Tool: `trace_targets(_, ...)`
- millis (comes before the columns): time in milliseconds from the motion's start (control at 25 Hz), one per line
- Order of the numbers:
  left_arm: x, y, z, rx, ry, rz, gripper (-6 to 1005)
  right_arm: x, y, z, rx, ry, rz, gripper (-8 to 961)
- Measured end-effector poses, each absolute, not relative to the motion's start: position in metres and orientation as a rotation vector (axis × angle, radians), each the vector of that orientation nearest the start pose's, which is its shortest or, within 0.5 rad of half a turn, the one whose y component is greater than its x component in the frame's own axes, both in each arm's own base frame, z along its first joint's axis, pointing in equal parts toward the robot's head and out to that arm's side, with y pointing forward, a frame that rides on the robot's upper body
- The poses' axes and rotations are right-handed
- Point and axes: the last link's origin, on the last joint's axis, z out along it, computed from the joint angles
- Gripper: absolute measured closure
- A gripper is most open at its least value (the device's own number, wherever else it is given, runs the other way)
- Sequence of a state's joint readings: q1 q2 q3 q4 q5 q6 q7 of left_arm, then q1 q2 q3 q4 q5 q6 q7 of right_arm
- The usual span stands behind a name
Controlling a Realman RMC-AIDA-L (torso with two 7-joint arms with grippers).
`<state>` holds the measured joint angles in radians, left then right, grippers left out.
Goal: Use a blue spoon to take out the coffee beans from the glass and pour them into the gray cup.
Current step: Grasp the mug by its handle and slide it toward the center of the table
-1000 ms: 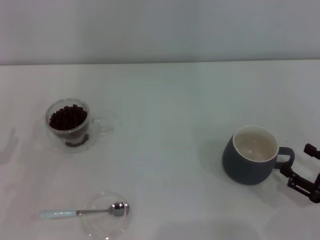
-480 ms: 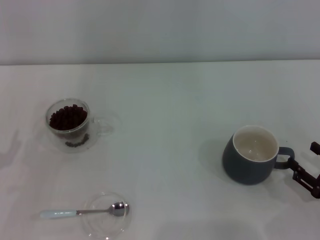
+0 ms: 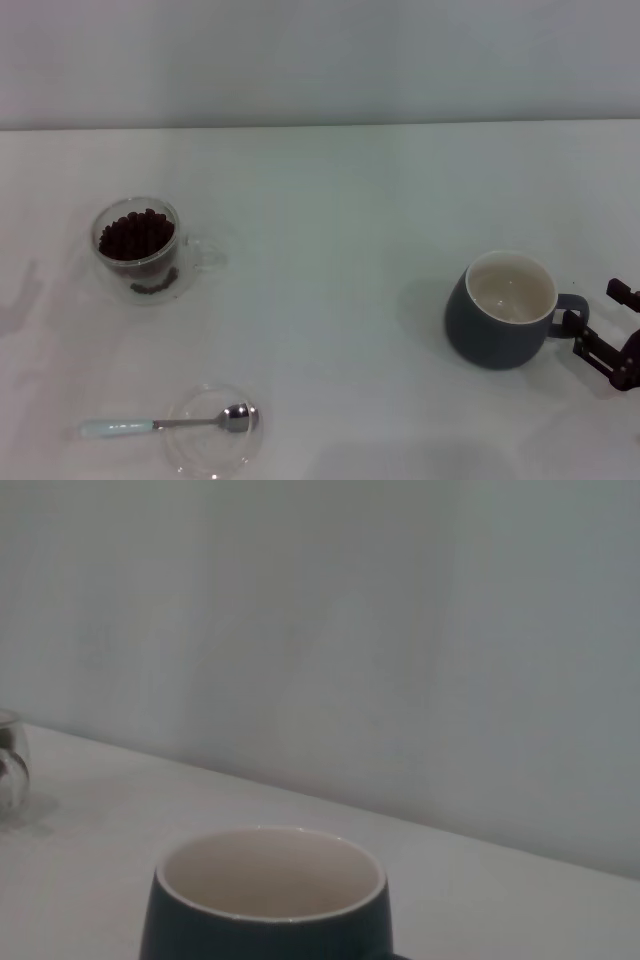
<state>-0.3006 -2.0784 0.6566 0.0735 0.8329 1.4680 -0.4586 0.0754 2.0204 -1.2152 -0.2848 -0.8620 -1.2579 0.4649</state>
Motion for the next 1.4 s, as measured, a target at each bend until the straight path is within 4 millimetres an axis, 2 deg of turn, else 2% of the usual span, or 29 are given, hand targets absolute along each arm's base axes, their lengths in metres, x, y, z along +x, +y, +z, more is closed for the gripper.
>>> trace_targets(80,-0.3611,0.2718,0.032,-1.494,-0.548,-0.893,126,0.3941,0.2147,-0.0049,-2.009,0.539,0.532,228)
trace_targets(520,-0.3611,0.2718,0.032,-1.493,-0.548,-0.894,126,0.3937,0.2208,-0.0067,-2.02,0.531,0.515,343)
trace_targets(840,-0.3609,0.2723,0.032,-1.494,-0.548,-0.893,126,0.3937,0.2205,-0.0073,-2.031,0.527,0.512,464)
trace_targets(1040,-0.3605,0.2741,0.0327,-1.496,-0.545,-0.892,126,0.3921,0.2203,-0.009,-2.042,0.523,0.518,586)
trace_targets(1400,-0.361,0.2739,0.0334,-1.496,-0.542,-0.888,126,0.3907,0.2214,-0.0099,-2.046,0.517,0.521,626)
